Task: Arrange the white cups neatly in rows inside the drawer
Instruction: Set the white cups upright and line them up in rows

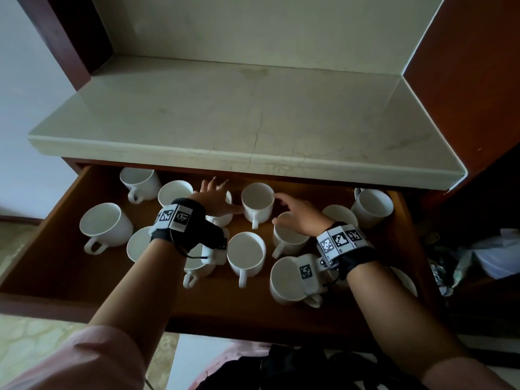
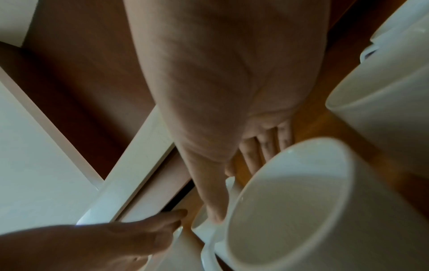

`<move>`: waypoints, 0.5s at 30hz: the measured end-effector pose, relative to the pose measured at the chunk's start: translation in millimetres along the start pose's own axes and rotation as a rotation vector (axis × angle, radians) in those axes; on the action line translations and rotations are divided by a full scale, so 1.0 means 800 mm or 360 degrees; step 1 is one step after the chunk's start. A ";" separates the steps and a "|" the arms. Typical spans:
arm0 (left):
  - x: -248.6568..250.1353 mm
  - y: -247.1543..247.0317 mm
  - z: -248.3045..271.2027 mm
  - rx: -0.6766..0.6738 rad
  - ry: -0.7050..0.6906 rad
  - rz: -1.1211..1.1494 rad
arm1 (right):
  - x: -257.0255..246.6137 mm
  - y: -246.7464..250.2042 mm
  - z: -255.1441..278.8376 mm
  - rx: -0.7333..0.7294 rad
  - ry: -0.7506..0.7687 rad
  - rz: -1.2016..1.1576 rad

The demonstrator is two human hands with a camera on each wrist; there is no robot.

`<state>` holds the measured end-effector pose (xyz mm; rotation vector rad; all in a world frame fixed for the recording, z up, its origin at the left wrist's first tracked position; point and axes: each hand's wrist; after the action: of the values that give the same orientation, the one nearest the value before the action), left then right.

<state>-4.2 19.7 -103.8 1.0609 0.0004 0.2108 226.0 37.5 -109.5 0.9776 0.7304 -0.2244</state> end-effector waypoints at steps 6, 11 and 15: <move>-0.003 -0.015 -0.006 0.0008 -0.0024 -0.0112 | 0.008 0.013 0.012 -0.0160 -0.0128 0.0278; -0.007 -0.023 -0.010 0.0033 -0.0035 -0.0114 | 0.015 0.010 0.022 -0.0098 -0.0076 0.0238; -0.012 -0.027 -0.014 0.0074 -0.0032 -0.0046 | 0.020 0.018 0.029 -0.0065 -0.0021 0.0236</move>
<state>-10.9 17.5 -128.8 1.1088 0.0028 0.1746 255.3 28.9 -102.3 0.9858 0.6450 -0.0863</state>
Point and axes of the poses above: each hand's wrist, its own z-axis away from the middle knuckle, its own y-axis out of the back of the hand, x = y × z, and after that the axes turned 9 degrees about -z, right-handed
